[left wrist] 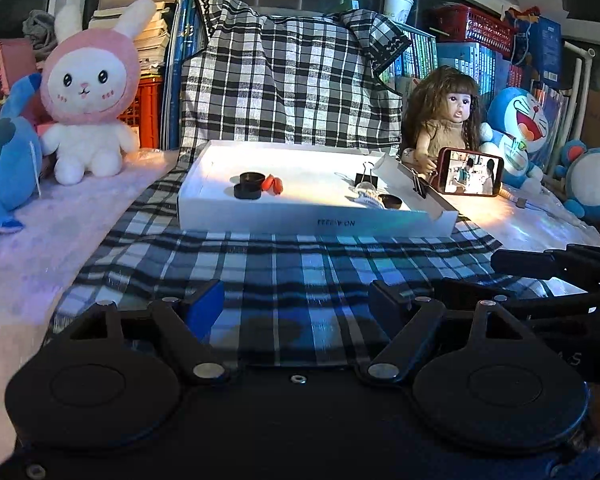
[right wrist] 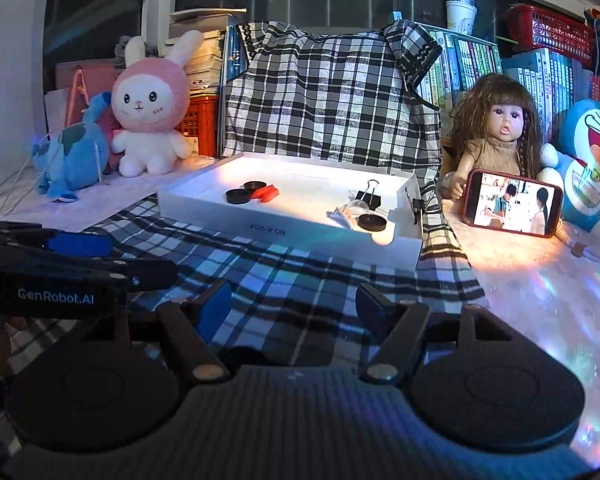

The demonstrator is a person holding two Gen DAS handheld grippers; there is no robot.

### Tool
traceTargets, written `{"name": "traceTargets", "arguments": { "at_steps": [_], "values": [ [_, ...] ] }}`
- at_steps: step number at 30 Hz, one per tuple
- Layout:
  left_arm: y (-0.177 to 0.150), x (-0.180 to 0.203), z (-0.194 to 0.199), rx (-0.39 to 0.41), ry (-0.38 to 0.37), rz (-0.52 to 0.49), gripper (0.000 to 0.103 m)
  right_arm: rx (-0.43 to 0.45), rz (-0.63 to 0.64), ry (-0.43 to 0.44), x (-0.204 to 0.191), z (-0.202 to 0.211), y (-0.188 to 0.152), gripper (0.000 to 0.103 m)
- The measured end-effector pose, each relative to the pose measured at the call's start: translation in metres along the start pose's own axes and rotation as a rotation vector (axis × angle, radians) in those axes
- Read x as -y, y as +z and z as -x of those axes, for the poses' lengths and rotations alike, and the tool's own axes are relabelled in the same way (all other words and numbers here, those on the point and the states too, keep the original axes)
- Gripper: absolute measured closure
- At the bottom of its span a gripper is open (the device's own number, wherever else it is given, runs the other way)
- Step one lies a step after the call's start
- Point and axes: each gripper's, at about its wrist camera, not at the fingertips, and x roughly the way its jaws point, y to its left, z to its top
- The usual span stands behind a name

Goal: Organize rigid objects
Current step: 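Move both open tools back from the box to the plaid cloth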

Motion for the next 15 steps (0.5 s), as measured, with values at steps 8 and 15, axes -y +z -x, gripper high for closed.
{"name": "traceTargets", "arguments": {
  "at_steps": [8, 15],
  "values": [
    [-0.022, 0.004, 0.023, 0.031, 0.023, -0.016, 0.025, 0.009, -0.008, 0.002, -0.006, 0.018, -0.018, 0.021],
    [-0.039, 0.003, 0.037, 0.032, 0.036, -0.018, 0.025, -0.009, -0.022, 0.013, -0.009, 0.020, -0.032, 0.021]
  ]
}}
